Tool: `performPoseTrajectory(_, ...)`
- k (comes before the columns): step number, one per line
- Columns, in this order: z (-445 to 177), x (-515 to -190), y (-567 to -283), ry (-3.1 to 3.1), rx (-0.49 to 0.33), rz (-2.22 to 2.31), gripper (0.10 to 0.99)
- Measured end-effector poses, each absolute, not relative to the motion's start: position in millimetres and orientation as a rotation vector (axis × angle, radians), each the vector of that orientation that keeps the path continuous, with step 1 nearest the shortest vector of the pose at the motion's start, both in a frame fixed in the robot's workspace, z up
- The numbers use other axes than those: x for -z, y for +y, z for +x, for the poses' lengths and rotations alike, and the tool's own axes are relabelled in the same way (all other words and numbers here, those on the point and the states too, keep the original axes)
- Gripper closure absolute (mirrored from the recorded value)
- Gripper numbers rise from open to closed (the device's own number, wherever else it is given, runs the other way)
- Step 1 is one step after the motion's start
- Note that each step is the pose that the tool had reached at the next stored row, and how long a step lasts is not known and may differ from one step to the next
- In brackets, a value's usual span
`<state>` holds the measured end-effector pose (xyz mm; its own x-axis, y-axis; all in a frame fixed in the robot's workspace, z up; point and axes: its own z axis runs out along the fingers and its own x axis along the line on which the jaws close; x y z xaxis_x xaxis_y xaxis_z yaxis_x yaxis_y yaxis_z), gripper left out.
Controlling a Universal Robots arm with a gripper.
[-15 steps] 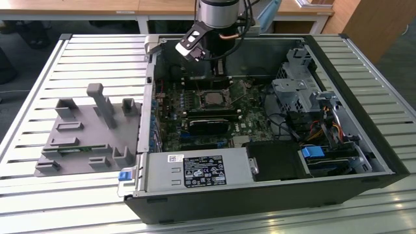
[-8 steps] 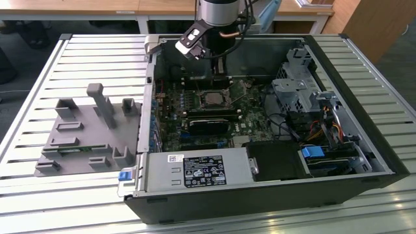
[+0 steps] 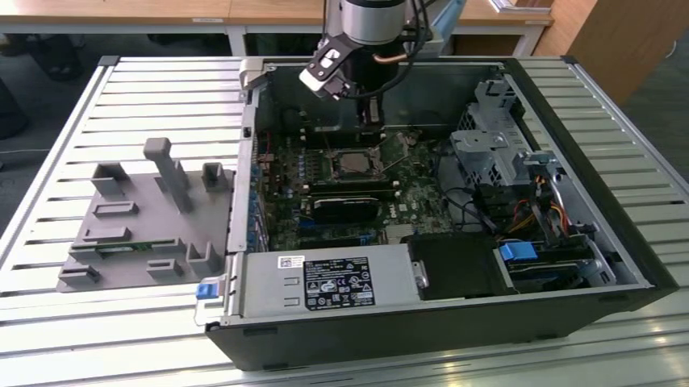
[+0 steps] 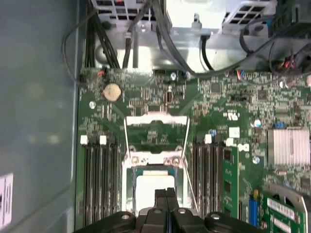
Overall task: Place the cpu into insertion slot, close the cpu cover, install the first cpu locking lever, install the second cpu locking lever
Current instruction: 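Close the cpu cover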
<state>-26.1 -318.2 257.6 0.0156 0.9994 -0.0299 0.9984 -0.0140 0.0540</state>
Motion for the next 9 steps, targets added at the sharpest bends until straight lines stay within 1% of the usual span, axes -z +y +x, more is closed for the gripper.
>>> performPoseTrajectory(9,-14,-256,-318,2.173,-0.045,2.203,0.980)
